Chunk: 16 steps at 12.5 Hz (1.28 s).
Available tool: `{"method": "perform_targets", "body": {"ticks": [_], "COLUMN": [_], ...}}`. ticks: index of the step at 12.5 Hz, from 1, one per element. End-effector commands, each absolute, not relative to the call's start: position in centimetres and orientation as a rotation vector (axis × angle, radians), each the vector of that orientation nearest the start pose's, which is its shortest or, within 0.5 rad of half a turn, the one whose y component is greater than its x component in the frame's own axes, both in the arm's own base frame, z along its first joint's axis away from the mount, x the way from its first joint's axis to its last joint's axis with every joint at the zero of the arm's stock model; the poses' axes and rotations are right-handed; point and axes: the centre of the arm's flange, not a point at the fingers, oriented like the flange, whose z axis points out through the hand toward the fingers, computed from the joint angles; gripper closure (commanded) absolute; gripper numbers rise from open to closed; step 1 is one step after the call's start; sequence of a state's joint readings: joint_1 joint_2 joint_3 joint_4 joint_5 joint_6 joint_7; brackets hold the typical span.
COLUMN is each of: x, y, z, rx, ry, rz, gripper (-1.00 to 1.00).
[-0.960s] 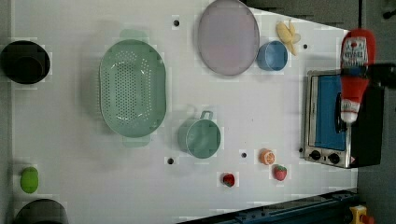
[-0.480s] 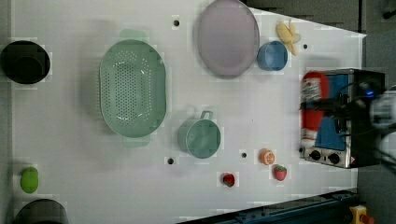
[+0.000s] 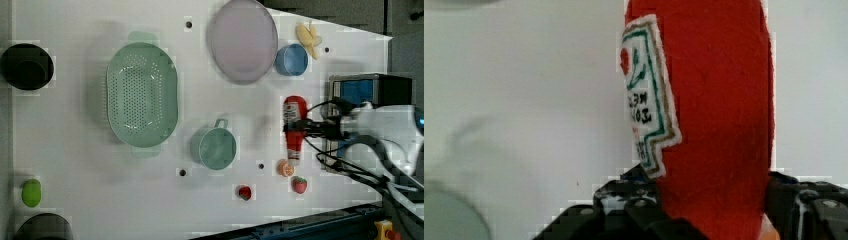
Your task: Pick ketchup from plate and place it on table.
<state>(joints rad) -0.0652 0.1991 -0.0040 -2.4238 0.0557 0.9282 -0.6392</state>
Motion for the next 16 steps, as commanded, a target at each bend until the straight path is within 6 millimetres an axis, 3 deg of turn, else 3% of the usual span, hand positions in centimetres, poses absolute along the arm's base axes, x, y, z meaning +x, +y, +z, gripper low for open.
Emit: {"method": "perform_targets", "body": {"ticks": [1, 3, 5, 7, 9, 12, 14, 16], "x": [48.5, 48.8, 49.6, 50.9, 51.8, 51.2, 50.6, 50.2], "y": [-3.2, -3.3, -3.3, -3.0, -2.6, -1.9, -1.6, -1.6], "z": [20.4, 20.4, 23.5, 29.2, 36.7, 46.8, 51.8, 55.5], "rx": [-3.09, -3.091, -3.084, -3.054, -3.008, -2.929, -2.879, -2.894], "ry": [0.381, 0.382, 0.403, 0.533, 0.686, 0.96, 1.119, 1.152], "rz": [0.14, 0.101, 0.044, -0.018, -0.071, -0.006, 0.037, 0.044], "gripper": [-0.44, -0.88, -1.0, -1.0, -1.0, -1.0, -1.0, -1.0]}}
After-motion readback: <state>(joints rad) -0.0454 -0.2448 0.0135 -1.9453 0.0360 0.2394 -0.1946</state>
